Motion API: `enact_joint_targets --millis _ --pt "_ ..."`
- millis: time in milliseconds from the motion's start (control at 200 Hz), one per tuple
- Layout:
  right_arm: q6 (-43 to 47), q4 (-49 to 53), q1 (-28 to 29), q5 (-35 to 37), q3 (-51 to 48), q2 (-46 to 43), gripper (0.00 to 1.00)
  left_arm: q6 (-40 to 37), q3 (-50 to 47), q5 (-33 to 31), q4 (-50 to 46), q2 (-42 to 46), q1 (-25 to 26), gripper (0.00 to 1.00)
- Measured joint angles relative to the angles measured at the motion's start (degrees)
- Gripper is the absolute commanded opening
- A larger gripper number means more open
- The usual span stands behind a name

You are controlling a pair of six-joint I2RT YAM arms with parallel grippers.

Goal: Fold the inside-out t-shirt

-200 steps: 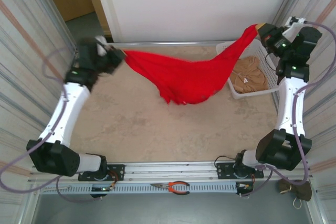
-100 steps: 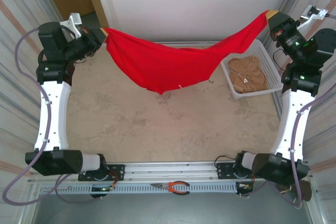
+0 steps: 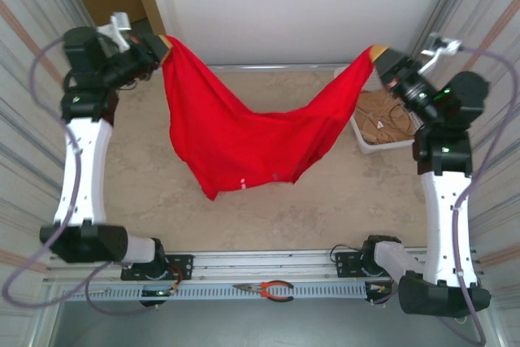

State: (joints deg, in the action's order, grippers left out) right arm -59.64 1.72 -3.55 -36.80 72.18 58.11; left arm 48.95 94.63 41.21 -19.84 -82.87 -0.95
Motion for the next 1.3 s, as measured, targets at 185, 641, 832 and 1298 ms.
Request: enact_joint_targets --millis 185,641,832,1298 --pt "3.9 2.2 0.5 6.6 -15.3 6.7 0.00 -5.4 1.2 -3.1 -1.7 -21.7 6.5 0.36" --pt "12.2 2.3 0.6 7.0 -18.1 14.4 0.00 -16.2 -22.5 -24.9 -12.2 -7.6 13.6 0.56" --pt "13.8 2.3 1.0 7.0 -18.4 13.5 0.00 -16.2 -32.5 -33.4 -14.2 -5.2 13.2 0.55" --pt "13.8 2.3 1.1 7.0 -20.2 12.4 0.00 -17.7 -32.7 -36.8 -13.3 -14.2 12.3 0.15"
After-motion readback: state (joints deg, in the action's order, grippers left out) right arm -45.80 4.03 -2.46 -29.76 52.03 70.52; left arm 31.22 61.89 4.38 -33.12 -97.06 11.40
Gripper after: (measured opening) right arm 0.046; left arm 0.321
